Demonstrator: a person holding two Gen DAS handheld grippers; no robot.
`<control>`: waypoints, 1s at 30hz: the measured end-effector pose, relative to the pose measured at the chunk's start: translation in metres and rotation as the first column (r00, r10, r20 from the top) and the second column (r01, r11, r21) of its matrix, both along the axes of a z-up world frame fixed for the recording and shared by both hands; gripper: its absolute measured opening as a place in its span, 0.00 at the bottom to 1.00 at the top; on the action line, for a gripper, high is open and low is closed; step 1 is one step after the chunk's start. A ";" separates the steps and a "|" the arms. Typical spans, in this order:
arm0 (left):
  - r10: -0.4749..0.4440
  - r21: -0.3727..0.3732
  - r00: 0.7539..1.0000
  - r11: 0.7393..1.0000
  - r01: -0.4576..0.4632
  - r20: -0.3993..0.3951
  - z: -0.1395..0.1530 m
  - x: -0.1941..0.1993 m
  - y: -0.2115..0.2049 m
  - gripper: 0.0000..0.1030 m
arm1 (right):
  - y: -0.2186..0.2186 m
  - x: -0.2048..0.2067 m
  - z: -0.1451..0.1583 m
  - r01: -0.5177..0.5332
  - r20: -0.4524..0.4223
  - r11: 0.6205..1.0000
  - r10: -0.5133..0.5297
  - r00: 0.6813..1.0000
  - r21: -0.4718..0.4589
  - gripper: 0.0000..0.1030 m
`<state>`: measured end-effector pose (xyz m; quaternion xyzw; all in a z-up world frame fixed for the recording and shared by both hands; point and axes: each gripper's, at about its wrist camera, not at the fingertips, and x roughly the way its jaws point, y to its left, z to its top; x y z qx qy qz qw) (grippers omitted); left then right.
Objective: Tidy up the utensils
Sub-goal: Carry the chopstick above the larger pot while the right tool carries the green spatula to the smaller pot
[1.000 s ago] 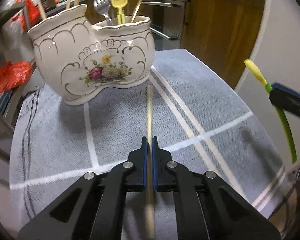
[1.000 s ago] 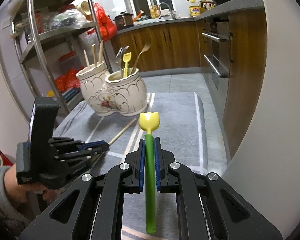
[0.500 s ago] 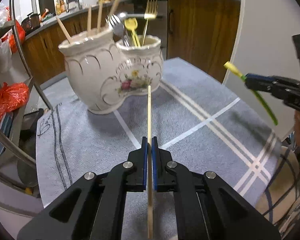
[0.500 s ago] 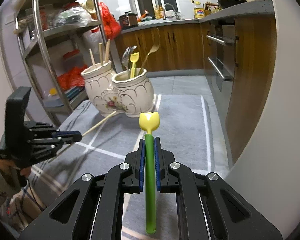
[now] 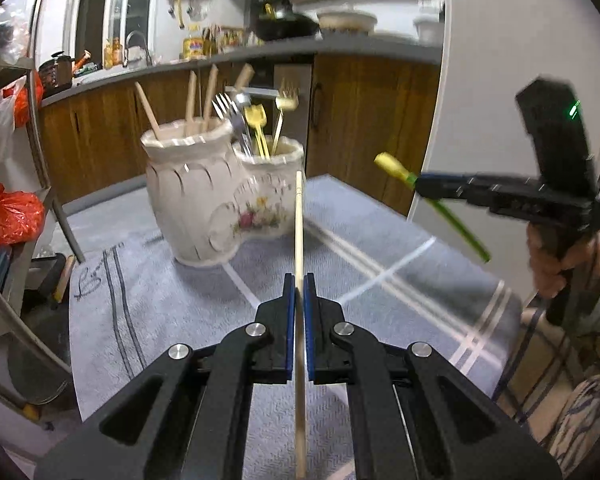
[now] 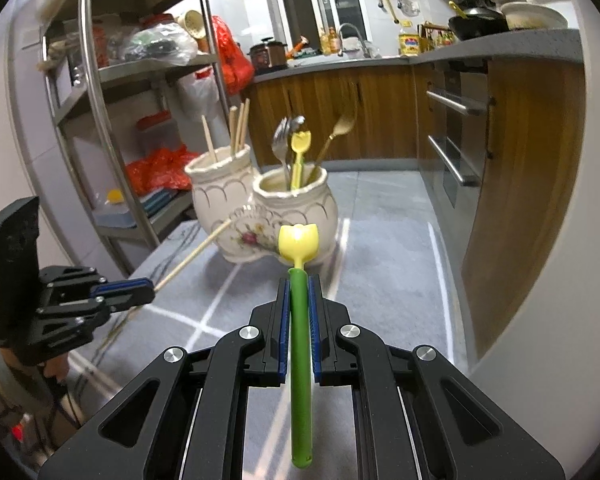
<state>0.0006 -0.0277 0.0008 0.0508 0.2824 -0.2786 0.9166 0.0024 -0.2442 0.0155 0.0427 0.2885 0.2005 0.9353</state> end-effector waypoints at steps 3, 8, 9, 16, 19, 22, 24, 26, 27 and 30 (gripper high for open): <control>0.024 -0.064 0.999 0.998 -0.021 0.038 0.012 0.007 0.012 0.04 | 0.005 0.010 0.007 0.006 0.020 1.000 -0.007 1.000 0.012 0.10; 0.077 -0.158 0.993 0.986 -0.062 0.095 0.033 0.026 0.025 0.04 | 0.014 0.029 0.025 0.010 0.080 0.999 -0.013 0.997 0.036 0.10; 0.092 -0.182 0.990 0.981 -0.072 0.105 0.038 0.033 0.028 0.04 | 0.016 0.034 0.030 0.009 0.097 0.999 -0.013 0.995 0.038 0.10; 0.185 -0.270 0.967 0.953 -0.133 0.175 0.064 0.082 0.034 0.04 | 0.018 0.072 0.050 0.028 0.175 0.994 -0.047 0.983 0.108 0.10; 0.210 -0.347 0.960 0.928 -0.136 0.184 0.072 0.108 0.037 0.04 | 0.012 0.095 0.053 0.036 0.177 0.983 -0.069 0.982 0.178 0.10; 0.221 -0.412 0.963 0.900 -0.141 0.154 0.074 0.133 0.038 0.04 | 0.009 0.117 0.053 0.029 0.172 0.966 -0.075 0.982 0.257 0.10; 0.228 -0.429 0.964 0.891 -0.149 0.139 0.073 0.146 0.037 0.04 | 0.010 0.126 0.053 0.024 0.173 0.957 -0.076 0.982 0.288 0.10; 0.243 -0.431 0.959 0.888 -0.159 0.148 0.073 0.156 0.033 0.04 | 0.013 0.135 0.051 0.013 0.178 0.950 -0.072 0.981 0.311 0.10; 0.252 -0.431 0.956 0.887 -0.164 0.154 0.072 0.158 0.031 0.04 | 0.015 0.138 0.051 0.013 0.179 0.950 -0.073 0.981 0.313 0.10; 0.283 -0.428 0.943 0.885 -0.186 0.175 0.068 0.164 0.025 0.04 | 0.022 0.146 0.045 0.005 0.193 0.949 -0.069 0.979 0.316 0.10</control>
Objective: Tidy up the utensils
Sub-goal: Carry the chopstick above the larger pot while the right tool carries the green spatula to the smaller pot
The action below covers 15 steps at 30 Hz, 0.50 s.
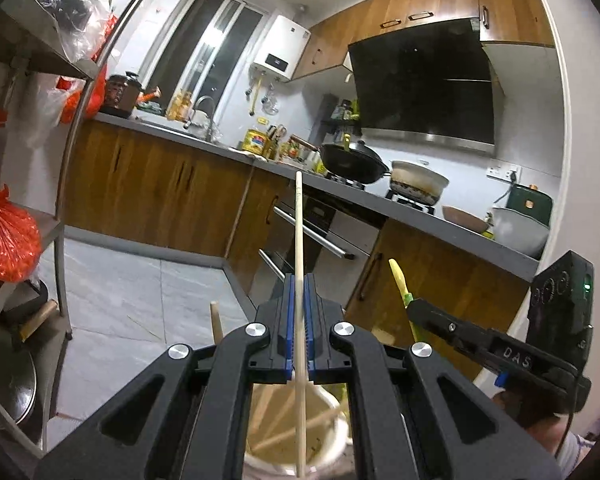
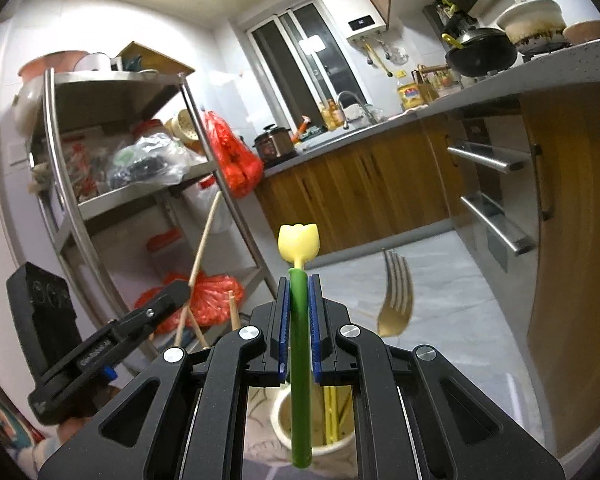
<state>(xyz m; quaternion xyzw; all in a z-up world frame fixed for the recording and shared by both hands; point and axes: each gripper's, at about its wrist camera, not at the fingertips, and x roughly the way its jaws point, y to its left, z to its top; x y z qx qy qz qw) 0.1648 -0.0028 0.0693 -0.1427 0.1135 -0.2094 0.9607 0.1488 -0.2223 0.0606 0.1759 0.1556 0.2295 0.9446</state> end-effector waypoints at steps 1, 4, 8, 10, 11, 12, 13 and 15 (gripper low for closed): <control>0.011 0.007 1.000 1.000 -0.011 0.007 -0.002 0.001 -0.002 0.04 | 0.001 0.002 -0.002 0.000 0.002 1.000 0.000 1.000 0.000 0.10; 0.046 0.062 0.998 0.997 -0.048 0.037 -0.008 0.002 -0.013 0.04 | 0.006 0.007 -0.012 0.013 0.004 1.000 -0.013 1.000 -0.011 0.10; 0.063 0.117 0.996 0.991 -0.070 0.065 -0.016 0.001 -0.022 0.04 | 0.011 0.006 -0.020 0.040 0.036 0.998 -0.038 0.999 -0.045 0.10; 0.067 0.130 0.995 0.989 -0.076 0.073 -0.019 0.000 -0.024 0.04 | 0.015 0.006 -0.024 0.051 0.054 0.996 -0.048 0.997 -0.066 0.10; 0.070 0.130 0.995 0.988 -0.080 0.076 -0.020 0.000 -0.023 0.04 | 0.017 0.005 -0.026 0.059 0.062 0.995 -0.054 0.997 -0.075 0.10; 0.072 0.128 0.994 0.989 -0.081 0.076 -0.021 0.000 -0.022 0.04 | 0.019 0.005 -0.027 0.064 0.073 0.995 -0.058 0.996 -0.083 0.10; 0.075 0.127 0.994 0.988 -0.084 0.075 -0.022 0.000 -0.022 0.04 | 0.023 0.004 -0.027 0.073 0.087 0.993 -0.065 0.994 -0.098 0.10; 0.078 0.130 0.994 0.988 -0.087 0.071 -0.024 0.001 -0.020 0.04 | 0.026 0.005 -0.029 0.077 0.100 0.990 -0.066 0.993 -0.118 0.10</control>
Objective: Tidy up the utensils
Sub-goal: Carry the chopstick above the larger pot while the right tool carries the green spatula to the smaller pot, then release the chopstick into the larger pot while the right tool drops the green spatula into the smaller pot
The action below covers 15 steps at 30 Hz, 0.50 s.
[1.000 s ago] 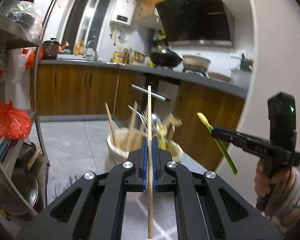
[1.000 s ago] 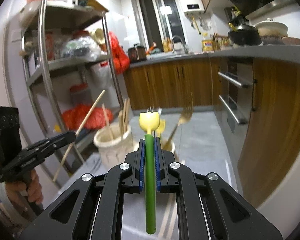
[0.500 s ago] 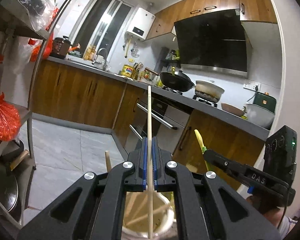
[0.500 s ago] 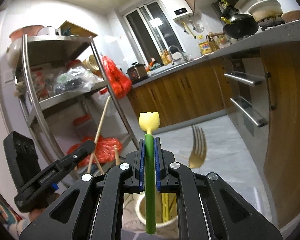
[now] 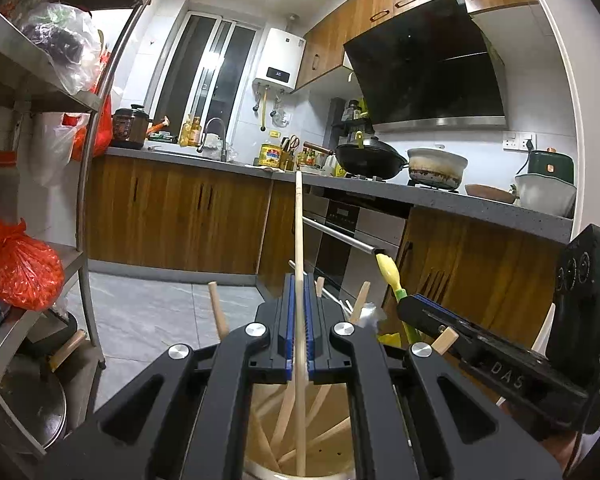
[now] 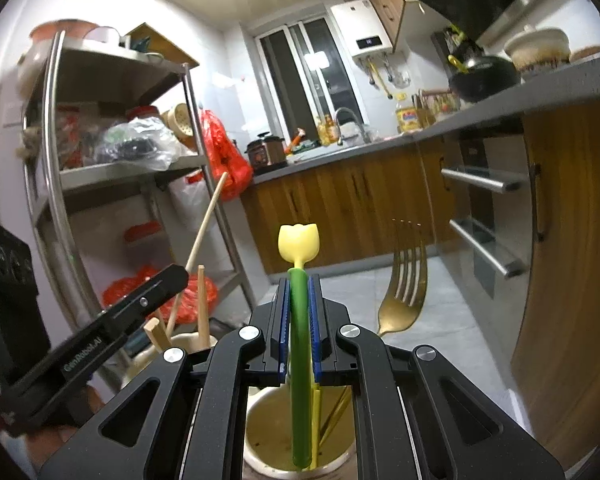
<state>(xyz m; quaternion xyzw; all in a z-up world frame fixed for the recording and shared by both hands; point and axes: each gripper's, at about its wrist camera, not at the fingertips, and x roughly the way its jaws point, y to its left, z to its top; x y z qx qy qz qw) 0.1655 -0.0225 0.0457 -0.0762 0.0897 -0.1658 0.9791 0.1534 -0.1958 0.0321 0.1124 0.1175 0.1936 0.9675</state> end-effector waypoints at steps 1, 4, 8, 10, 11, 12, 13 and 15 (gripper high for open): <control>0.001 0.002 1.000 1.000 -0.001 -0.003 -0.001 0.000 0.001 0.04 | 0.002 0.000 -0.001 0.000 0.002 1.000 0.000 1.000 -0.013 0.10; -0.004 0.007 1.000 1.000 0.004 -0.013 -0.003 -0.002 0.002 0.04 | 0.005 -0.001 -0.005 -0.002 0.000 0.999 0.002 1.000 -0.043 0.10; -0.026 0.044 0.999 0.999 0.027 -0.033 -0.009 -0.010 0.001 0.04 | 0.005 -0.006 -0.007 -0.015 -0.007 0.997 0.015 1.000 -0.071 0.10; -0.030 0.073 0.999 0.997 0.033 -0.040 -0.011 -0.014 0.000 0.04 | 0.004 -0.009 -0.008 -0.019 -0.011 0.996 0.018 1.000 -0.087 0.10; -0.033 0.085 0.998 0.996 0.036 -0.045 -0.012 -0.017 0.000 0.04 | 0.004 -0.011 -0.009 -0.021 -0.015 0.996 0.020 1.000 -0.092 0.10; -0.034 0.107 0.998 0.993 0.039 -0.053 -0.013 -0.021 -0.001 0.04 | 0.003 -0.013 -0.010 -0.025 -0.025 0.995 0.023 0.999 -0.097 0.10; -0.033 0.120 0.998 0.992 0.040 -0.058 -0.013 -0.023 -0.001 0.04 | 0.002 -0.014 -0.011 -0.027 -0.031 0.995 0.024 0.999 -0.099 0.10; -0.043 0.140 0.997 0.989 0.052 -0.070 -0.014 -0.029 -0.001 0.04 | 0.000 -0.017 -0.013 -0.035 -0.050 0.994 0.030 0.998 -0.106 0.10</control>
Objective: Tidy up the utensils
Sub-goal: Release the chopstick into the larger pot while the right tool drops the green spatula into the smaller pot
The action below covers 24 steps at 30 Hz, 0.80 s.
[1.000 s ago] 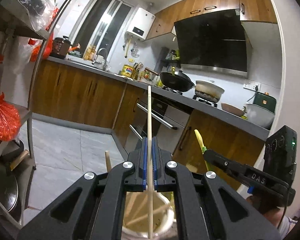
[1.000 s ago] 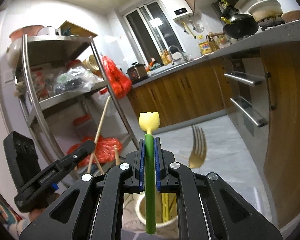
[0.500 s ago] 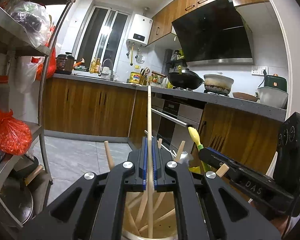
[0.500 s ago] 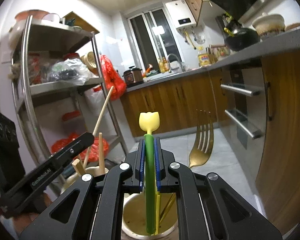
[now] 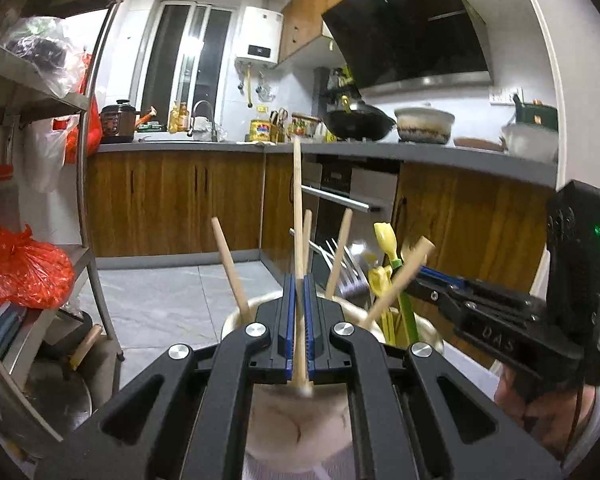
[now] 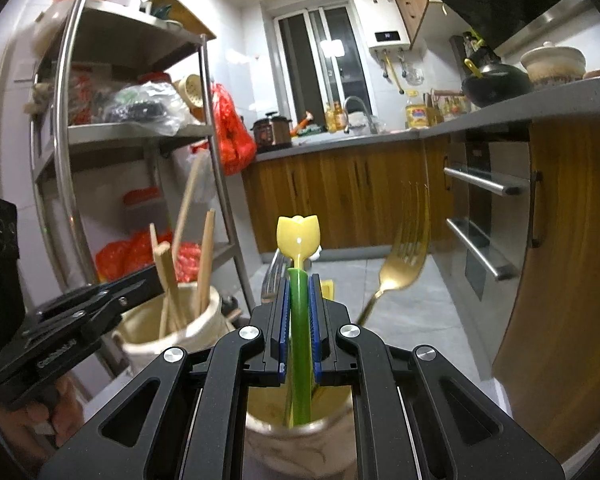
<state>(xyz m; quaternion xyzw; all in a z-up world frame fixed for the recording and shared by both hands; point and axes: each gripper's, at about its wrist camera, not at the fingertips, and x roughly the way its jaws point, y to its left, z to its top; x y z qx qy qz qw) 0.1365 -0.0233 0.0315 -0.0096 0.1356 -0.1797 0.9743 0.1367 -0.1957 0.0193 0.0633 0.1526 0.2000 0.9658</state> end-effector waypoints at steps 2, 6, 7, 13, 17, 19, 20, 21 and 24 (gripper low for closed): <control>-0.003 0.008 1.000 1.000 0.003 -0.003 -0.001 -0.004 0.001 0.04 | -0.001 -0.002 -0.002 -0.002 -0.011 1.000 0.002 1.000 -0.005 0.10; -0.003 0.001 1.000 1.000 0.003 -0.025 -0.002 -0.008 0.005 0.04 | -0.003 -0.006 -0.006 -0.004 -0.039 1.000 0.004 0.999 -0.009 0.10; -0.005 -0.002 0.999 1.000 0.005 -0.034 -0.003 -0.008 0.006 0.04 | -0.003 -0.008 -0.007 -0.006 -0.045 1.000 0.006 0.999 -0.011 0.10; -0.013 0.000 0.998 1.000 0.013 -0.062 -0.005 -0.009 0.009 0.06 | -0.004 -0.008 -0.010 -0.004 -0.074 1.000 0.003 0.997 -0.013 0.10; -0.008 0.002 0.998 1.000 0.008 -0.055 -0.002 -0.014 0.011 0.15 | -0.008 -0.013 -0.006 0.001 -0.072 1.000 -0.001 0.997 -0.001 0.26; -0.004 -0.003 0.999 1.000 0.004 -0.050 0.001 -0.017 0.012 0.16 | -0.011 -0.019 -0.003 0.004 -0.070 1.000 -0.004 0.998 0.000 0.26; -0.001 -0.004 0.999 1.000 0.001 -0.049 0.003 -0.019 0.014 0.16 | -0.012 -0.021 -0.002 0.005 -0.069 1.000 -0.005 0.998 0.001 0.26; 0.000 -0.005 0.999 1.000 -0.001 -0.048 0.004 -0.020 0.015 0.16 | -0.014 -0.024 -0.001 0.007 -0.068 1.000 -0.007 0.998 0.002 0.26; 0.007 -0.007 0.999 1.000 -0.007 -0.049 0.009 -0.027 0.020 0.16 | -0.023 -0.039 0.004 0.022 -0.074 1.000 -0.022 0.997 0.001 0.26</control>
